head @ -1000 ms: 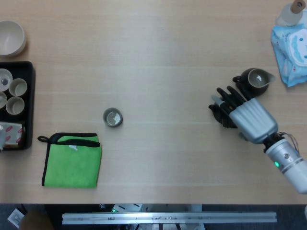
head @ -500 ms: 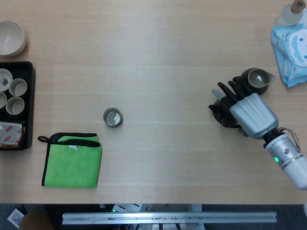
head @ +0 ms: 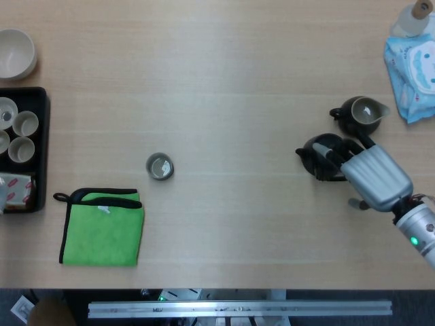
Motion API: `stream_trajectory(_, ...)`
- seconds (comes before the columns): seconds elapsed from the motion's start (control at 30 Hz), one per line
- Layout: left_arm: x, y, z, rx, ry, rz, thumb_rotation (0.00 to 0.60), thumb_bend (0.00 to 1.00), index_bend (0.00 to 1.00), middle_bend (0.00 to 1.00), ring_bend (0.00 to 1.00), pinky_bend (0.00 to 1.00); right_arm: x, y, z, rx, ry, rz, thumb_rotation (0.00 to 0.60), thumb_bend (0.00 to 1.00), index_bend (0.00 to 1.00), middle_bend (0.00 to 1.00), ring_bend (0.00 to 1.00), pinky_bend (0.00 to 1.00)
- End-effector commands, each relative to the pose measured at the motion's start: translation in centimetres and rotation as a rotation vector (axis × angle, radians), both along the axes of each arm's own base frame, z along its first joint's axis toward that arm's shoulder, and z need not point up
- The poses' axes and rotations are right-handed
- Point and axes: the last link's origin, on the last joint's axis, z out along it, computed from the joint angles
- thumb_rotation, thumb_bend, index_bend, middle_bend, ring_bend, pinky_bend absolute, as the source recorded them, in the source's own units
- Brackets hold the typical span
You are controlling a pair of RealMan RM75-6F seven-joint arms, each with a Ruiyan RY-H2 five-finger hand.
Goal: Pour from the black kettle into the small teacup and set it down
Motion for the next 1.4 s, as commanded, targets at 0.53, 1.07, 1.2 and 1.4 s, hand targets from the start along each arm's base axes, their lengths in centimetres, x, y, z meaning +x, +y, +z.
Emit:
stream_trajectory(0.53,0.1,-0.1,-0.1,-0.017,-0.005,-0.013,0.6,0.39,0.17,0.12,0.12,0.14,-0.9,1.0,0.0,-0.022,-0.01,-0.061,0.6,0.0,0.3,0.36,0.31,0.0)
stream_trajectory(1.07,-0.2,0.0,-0.4,-0.035,-0.007,-0.014,0.6,0.39,0.17,0.12,0.12,0.14,-1.1,1.6,-2.0,-0.017,0.007,-0.091,0.6,0.0,0.3,0.36,0.31,0.0)
stream_trajectory(1.2,-0.3,0.1,-0.4,-0.035,-0.008,-0.014,0.6,0.39,0.17,0.12,0.12,0.14,-1.0,1.7,-2.3,-0.024,0.007,-0.092,0.6,0.0,0.3,0.36,0.31,0.0)
stream_trajectory(1.4,-0.4,0.1,-0.4,-0.038,-0.01,-0.014,0.6,0.39,0.17,0.12,0.12,0.14,-0.9,1.6,-2.4,-0.036,0.006,-0.093,0.6,0.0,0.3,0.36,0.31,0.0)
